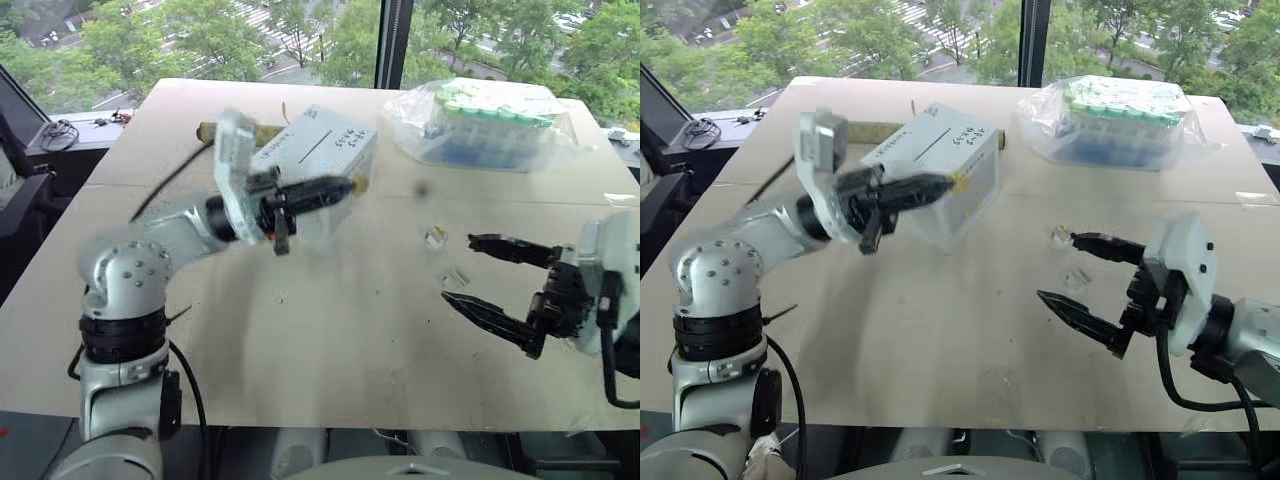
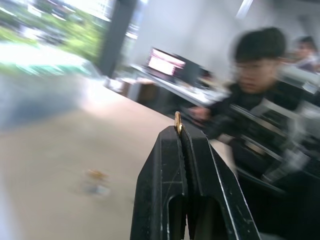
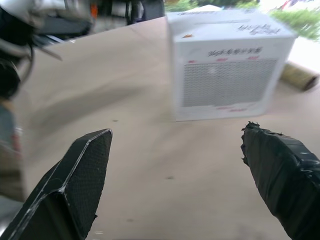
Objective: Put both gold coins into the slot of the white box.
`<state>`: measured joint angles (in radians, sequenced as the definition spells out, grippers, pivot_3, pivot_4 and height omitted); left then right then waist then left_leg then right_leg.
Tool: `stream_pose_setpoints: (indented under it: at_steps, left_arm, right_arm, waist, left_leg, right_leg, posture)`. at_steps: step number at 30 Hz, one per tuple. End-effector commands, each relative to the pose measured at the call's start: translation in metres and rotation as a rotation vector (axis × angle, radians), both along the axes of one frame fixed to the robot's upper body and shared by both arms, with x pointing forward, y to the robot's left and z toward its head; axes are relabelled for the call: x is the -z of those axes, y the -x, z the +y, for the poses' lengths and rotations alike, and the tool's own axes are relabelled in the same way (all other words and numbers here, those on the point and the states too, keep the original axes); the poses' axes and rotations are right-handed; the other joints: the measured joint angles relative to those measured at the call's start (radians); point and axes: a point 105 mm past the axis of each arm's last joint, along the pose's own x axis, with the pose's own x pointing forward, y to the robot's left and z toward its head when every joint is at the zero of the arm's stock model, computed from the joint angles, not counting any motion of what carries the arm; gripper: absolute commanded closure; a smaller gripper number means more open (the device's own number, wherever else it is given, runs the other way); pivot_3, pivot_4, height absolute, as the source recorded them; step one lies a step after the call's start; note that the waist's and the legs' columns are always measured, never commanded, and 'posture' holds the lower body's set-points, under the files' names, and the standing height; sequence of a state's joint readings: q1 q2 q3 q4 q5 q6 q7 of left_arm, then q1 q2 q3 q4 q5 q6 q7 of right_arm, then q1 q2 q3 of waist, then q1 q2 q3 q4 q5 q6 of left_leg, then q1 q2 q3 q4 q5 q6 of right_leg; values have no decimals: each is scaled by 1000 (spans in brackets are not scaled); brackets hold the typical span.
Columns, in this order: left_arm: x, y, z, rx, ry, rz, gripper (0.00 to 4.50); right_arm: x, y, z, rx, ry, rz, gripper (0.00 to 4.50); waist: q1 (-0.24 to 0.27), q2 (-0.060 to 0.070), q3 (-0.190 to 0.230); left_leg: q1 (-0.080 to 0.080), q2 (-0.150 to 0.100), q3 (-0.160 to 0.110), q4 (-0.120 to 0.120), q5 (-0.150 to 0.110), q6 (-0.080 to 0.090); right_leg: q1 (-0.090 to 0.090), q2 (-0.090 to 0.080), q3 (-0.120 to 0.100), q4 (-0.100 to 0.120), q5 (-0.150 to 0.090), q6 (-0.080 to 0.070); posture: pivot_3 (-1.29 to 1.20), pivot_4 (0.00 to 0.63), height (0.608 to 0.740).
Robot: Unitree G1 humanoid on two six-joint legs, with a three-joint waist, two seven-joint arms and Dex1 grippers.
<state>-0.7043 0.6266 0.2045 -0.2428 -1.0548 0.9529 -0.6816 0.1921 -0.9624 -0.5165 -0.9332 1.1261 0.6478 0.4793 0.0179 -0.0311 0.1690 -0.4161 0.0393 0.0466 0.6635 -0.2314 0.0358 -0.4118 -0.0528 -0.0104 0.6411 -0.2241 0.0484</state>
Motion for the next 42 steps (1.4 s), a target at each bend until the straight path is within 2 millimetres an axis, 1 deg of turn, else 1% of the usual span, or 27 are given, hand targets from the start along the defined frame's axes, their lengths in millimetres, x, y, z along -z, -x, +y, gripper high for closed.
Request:
stream_pose_setpoints:
  at_steps: [1, 2, 4, 7, 9, 11, 13, 16, 18, 22, 26, 30, 33, 38, 42]
  left_arm:
    - [-13, -26, 18, -232, -71, -56, 4500]
    - [-18, -37, 24, -318, -112, -75, 4500]
    - [-27, -50, 33, -425, -153, -93, 4500]
    - [-35, -69, 44, -569, -245, -42, 4500]
    - [-31, -73, 44, -565, -323, 37, 4500]
    - [-30, -72, 39, -506, -356, 105, 4500]
    - [-28, -75, 38, -491, -390, 163, 4500]
    - [-27, -77, 35, -456, -443, 206, 4500]
    - [-22, -77, 33, -429, -488, 250, 4500]
    - [-17, -79, 28, -390, -556, 261, 4500]
    - [-12, -83, 28, -399, -605, 265, 4500]
    - [-6, -91, 31, -444, -641, 282, 4500]
    - [-5, -95, 33, -472, -656, 278, 4500]
    - [-11, -98, 24, -478, -667, 252, 4500]
    - [-7, -101, 19, -515, -727, 235, 4500]
  right_arm:
    - [-12, 1, -5, 14, -3, -123, 46]
    - [-12, 0, -9, 22, 7, -132, 46]
    - [-13, -2, -12, 31, 24, -144, 46]
    - [-24, -2, -17, 34, 18, -211, 46]
    - [-33, -1, -17, 22, 2, -246, 46]
    - [-42, 1, -17, 13, -15, -278, 46]
    - [-49, 2, -17, 9, -36, -295, 46]
    - [-55, 2, -18, 17, -42, -309, 46]
    - [-55, 2, -18, 26, -39, -314, 46]
    - [-51, 2, -14, 33, -39, -312, 46]
    - [-48, 2, -11, 40, -39, -311, 46]
    - [-47, 1, -9, 44, -40, -314, 46]
    - [-46, 0, -9, 49, -39, -314, 46]
    - [-40, 0, -15, 63, -31, -304, 46]
    - [-36, 2, -17, 72, -26, -300, 46]
  waist:
    - [-2, 0, 0]
    - [-3, 0, 0]
    - [-3, -1, 1]
    - [-3, -2, 1]
    - [-3, -2, 1]
    - [-3, -2, 1]
    - [-3, -2, 1]
    - [-3, -2, 1]
    - [-4, -2, 1]
    - [-4, -2, 1]
    - [-4, -2, 1]
    - [-3, -2, 1]
    - [-4, -2, 1]
    - [-3, -2, 1]
    - [-2, -2, 1]
  left_leg:
    - [0, 0, 1, 0, 0, 0]
    - [0, 0, 1, 0, 0, 0]
    - [0, -1, 2, 1, 0, 0]
    - [0, -1, 1, 2, 0, 0]
    - [-1, -1, 1, 2, 0, 0]
    - [-1, -1, 1, 2, 0, 0]
    - [-1, -1, 1, 1, 0, 0]
    - [-1, -1, 0, 1, 0, 0]
    - [-1, -1, 1, 1, 0, 0]
    - [-2, 0, 1, 1, 0, 0]
    - [-2, 0, 1, 1, 0, 0]
    - [-2, 0, 1, 1, 0, 0]
    - [-2, 0, 1, 2, 0, 0]
    - [-2, 0, 1, 2, 0, 0]
    - [-2, 0, 1, 3, 0, 0]
  right_leg:
    - [0, 0, 1, 0, 0, 0]
    - [0, 0, 2, 0, 0, 0]
    - [0, 0, 3, 0, 0, 0]
    - [0, 1, 3, 1, 0, 0]
    - [0, 1, 3, 1, 0, 0]
    - [0, 1, 3, 1, 1, 0]
    - [0, 1, 2, 1, 1, 1]
    - [-1, 1, 2, 1, 2, 1]
    - [-1, 1, 2, 0, 2, 0]
    - [-1, 0, 2, 0, 1, -1]
    - [-1, 0, 2, 1, 1, -1]
    - [-1, 0, 3, 1, 1, -1]
    - [-1, 0, 3, 1, 1, -1]
    - [-1, 0, 2, 2, 0, -1]
    - [-1, 0, 3, 2, 0, -1]
  posture:
    - [0, 150, 740]
    - [0, 150, 740]
    - [0, 150, 740]
    - [0, 150, 740]
    - [0, 150, 740]
    - [0, 150, 740]
    - [0, 150, 740]
    - [0, 150, 740]
    - [0, 150, 740]
    - [0, 150, 740]
    - [0, 150, 740]
    - [0, 150, 740]
    - [0, 150, 740]
    - [0, 150, 740]
    - [0, 150, 740]
